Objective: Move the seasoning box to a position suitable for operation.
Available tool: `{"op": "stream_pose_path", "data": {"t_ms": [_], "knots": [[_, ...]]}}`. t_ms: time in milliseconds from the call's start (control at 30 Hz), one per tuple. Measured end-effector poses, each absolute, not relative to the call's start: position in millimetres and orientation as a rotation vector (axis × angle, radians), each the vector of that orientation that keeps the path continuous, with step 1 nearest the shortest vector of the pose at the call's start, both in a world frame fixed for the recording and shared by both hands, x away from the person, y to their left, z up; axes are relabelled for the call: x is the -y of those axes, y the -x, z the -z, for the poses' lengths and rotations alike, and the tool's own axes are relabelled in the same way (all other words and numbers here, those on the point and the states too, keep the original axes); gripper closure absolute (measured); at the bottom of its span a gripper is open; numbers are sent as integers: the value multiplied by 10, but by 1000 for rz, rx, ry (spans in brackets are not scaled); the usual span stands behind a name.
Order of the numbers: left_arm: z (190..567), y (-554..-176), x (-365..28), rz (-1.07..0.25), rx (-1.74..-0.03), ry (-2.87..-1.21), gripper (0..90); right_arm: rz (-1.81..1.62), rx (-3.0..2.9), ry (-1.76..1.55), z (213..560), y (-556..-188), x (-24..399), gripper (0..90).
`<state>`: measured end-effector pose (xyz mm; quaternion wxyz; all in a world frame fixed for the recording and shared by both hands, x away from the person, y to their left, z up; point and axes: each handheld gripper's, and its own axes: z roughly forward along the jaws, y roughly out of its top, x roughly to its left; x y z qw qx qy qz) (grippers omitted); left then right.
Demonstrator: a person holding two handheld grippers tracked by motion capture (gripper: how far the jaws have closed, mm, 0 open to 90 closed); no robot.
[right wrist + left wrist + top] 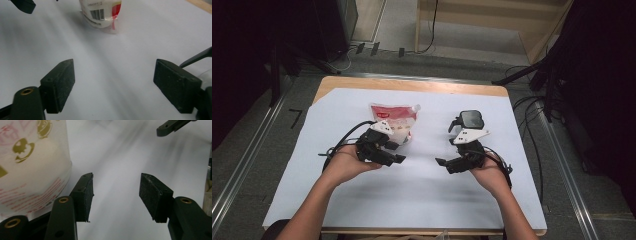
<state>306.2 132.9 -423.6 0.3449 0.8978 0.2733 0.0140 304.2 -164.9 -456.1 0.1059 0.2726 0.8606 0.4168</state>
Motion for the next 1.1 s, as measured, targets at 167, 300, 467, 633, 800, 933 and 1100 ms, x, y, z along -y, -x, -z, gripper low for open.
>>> {"op": "stream_pose_path", "data": {"t_ms": [167, 300, 467, 633, 800, 933, 1100], "knots": [[4302, -3022, -1322, -69, -658, -2351, 428, -1262, -2587, -869, 4658, -3022, 1683, 161], [4326, -3004, -1323, -71, -628, -2385, 405, -1294, -2556, -895, 4647, -2996, 1692, 144], [4321, -3004, -1333, -60, -650, -2356, 367, -1332, -2526, -896, 4609, -2951, 1735, 152], [4320, -3002, -1340, -16, -647, -2343, 294, -1323, -2564, -849, 4597, -2952, 1786, 178], [4323, -2963, -1339, -6, -652, -2356, 283, -1325, -2583, -844, 4595, -2924, 1755, 178], [4300, -2979, -1345, -2, -651, -2330, 279, -1342, -2561, -846, 4582, -2938, 1771, 196], [4263, -2981, -1364, -14, -651, -2320, 348, -1349, -2546, -882, 4579, -2971, 1831, 226]]}}
